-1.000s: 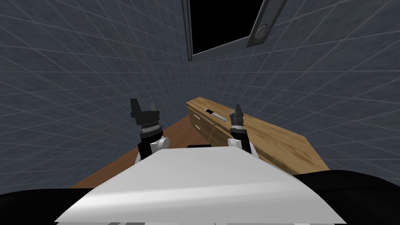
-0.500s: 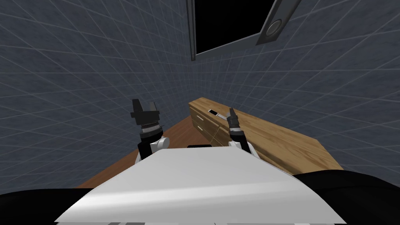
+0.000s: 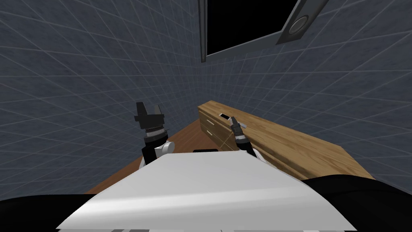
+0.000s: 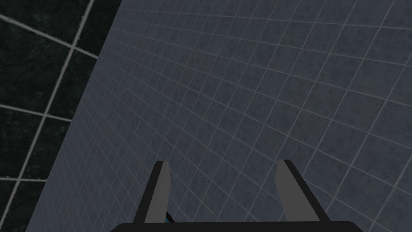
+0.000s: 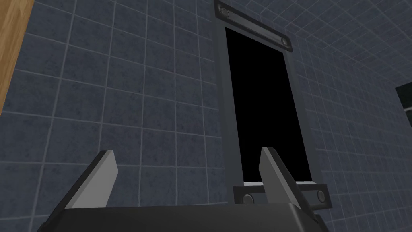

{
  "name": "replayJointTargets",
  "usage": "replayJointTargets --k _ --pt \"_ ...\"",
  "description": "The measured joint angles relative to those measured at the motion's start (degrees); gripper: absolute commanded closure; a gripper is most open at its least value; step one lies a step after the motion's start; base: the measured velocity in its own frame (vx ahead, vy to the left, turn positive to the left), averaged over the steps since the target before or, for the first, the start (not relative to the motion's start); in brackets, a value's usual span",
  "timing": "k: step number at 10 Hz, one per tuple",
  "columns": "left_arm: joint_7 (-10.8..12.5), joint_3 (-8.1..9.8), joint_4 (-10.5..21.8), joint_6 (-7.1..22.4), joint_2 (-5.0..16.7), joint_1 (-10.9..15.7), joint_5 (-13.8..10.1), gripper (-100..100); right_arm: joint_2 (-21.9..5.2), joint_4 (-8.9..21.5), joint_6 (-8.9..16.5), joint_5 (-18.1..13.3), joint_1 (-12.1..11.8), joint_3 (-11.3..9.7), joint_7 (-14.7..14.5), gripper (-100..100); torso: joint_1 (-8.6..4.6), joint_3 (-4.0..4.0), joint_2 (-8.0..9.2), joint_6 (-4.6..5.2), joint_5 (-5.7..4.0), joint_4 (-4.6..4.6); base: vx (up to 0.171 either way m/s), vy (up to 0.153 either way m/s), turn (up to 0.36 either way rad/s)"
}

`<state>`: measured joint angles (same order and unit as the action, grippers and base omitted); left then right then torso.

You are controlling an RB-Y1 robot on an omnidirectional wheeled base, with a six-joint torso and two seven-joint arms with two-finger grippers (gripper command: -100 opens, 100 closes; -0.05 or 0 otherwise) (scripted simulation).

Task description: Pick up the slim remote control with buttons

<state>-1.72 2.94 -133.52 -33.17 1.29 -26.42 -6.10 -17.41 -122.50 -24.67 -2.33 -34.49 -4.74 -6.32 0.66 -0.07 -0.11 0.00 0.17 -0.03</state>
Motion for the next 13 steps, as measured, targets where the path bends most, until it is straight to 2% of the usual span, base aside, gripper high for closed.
replayJointTargets --k 2,5,8,11,12,13 --pt "0.00 0.00 0.00 0.00 0.00 0.00 0.00 0 -3.65 4.10 -1.60 0.35 -0.46 -1.74 0.27 -100 0.09 0.01 0.02 0.00 0.00 0.00 0.021 0.186 0.011" --pt "0.00 0.00 0.00 0.00 0.00 0.00 0.00 0 -7.96 5.78 -2.15 0.47 -2.25 -3.81 0.34 -100 -0.08 0.03 0.06 0.00 -0.02 0.01 0.021 0.165 0.014" --pt "0.00 0.00 0.00 0.00 0.00 0.00 0.00 0 -12.39 9.42 -3.43 0.59 -3.69 -6.13 0.21 -100 -0.13 0.03 0.05 0.00 -0.04 0.02 0.018 0.138 0.014" --pt "0.00 0.00 0.00 0.00 0.00 0.00 0.00 0 -16.94 11.77 -3.90 0.71 -5.02 -7.97 0.17 -100 -0.13 0.05 0.09 0.01 -0.02 0.02 0.010 0.156 0.024" --pt "0.00 0.00 0.00 0.00 0.00 0.00 0.00 0 -18.57 14.03 -4.67 0.81 -5.12 -8.81 0.22 -100 -0.12 0.07 0.12 0.00 -0.03 0.03 0.014 0.133 0.015" --pt "0.00 0.00 0.00 0.00 0.00 0.00 0.00 0 -20.18 14.67 -5.42 0.78 -6.21 -9.23 0.06 -100 -0.18 0.06 0.10 0.01 -0.03 0.03 0.032 0.134 0.041"
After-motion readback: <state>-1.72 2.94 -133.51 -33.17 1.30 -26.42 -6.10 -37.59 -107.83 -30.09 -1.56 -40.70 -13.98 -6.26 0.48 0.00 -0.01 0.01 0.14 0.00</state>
